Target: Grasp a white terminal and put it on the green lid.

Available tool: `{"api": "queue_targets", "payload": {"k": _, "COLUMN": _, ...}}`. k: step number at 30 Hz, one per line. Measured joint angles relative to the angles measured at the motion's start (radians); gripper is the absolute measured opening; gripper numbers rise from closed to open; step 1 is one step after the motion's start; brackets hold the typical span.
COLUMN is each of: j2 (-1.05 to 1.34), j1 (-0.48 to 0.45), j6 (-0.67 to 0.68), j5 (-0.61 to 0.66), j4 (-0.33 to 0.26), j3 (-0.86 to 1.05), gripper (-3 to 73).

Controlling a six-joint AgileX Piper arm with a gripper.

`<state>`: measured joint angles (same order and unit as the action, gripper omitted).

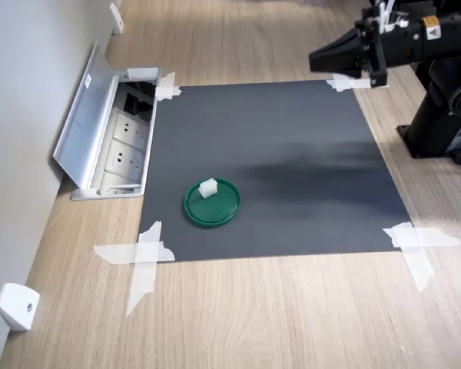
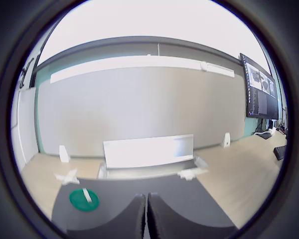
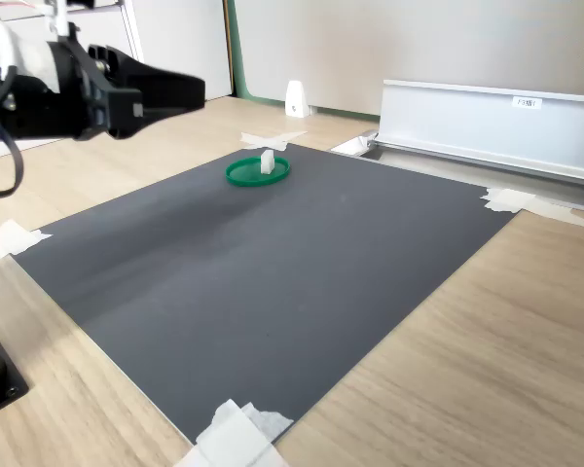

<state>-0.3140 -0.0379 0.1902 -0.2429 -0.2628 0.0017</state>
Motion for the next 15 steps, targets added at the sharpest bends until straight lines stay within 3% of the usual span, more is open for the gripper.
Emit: {"api": "queue_targets", "payload": {"k": 15, "j2": 0.101, "j1": 0.0, "j6": 0.0, "j5": 0.062, "j4": -0.039, "j3": 0.0, "gripper": -0.7}}
